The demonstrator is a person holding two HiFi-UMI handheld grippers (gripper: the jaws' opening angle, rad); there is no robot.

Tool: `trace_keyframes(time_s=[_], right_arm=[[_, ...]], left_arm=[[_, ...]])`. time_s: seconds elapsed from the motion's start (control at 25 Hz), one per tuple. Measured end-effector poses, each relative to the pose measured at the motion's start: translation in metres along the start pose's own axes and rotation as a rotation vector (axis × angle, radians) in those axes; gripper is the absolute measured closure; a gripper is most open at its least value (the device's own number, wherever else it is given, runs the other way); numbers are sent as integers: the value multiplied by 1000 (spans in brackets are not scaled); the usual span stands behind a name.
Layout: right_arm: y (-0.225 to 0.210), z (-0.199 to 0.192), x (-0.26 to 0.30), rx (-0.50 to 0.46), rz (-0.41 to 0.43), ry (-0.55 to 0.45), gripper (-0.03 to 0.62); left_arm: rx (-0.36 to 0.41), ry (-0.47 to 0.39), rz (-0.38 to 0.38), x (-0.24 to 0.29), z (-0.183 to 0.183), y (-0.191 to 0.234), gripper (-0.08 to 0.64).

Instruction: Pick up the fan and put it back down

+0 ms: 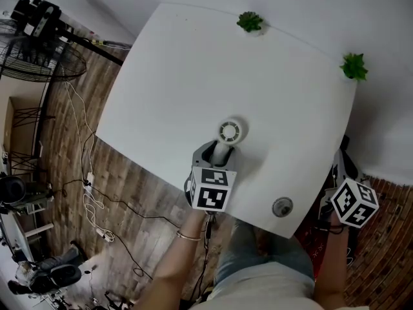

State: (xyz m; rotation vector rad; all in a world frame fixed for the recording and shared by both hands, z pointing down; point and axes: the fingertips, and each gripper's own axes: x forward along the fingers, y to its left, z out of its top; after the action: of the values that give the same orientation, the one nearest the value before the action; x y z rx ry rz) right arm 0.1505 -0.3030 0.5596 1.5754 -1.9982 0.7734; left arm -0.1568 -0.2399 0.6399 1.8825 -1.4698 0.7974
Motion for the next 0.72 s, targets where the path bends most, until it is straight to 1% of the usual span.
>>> trace_keyframes(time_s=[0.16,0.28,0.4,0.48,0.64,0.72], right_arm=[[0,0,-2,-1,1,0,591],[0,0,-3,-4,1,-1,591],[0,1,-3,-7,3,-2,591],[-1,1,-3,-10,6,-3,591],[1,6,-4,-16,18,-10,591],[4,10,-6,-18,27,-19,591]], left_arm=[[-25,-23,-8,-1,0,0,361],[-43,-41,-23,-2,1,-2,342],[-56,-53,-21,-3,1,-1,322],[-77,-67,-22,-5,1,1,317],[-145,-108,-30,-13,5,5,314],[-162,-121,-29,-20,8,7,314]])
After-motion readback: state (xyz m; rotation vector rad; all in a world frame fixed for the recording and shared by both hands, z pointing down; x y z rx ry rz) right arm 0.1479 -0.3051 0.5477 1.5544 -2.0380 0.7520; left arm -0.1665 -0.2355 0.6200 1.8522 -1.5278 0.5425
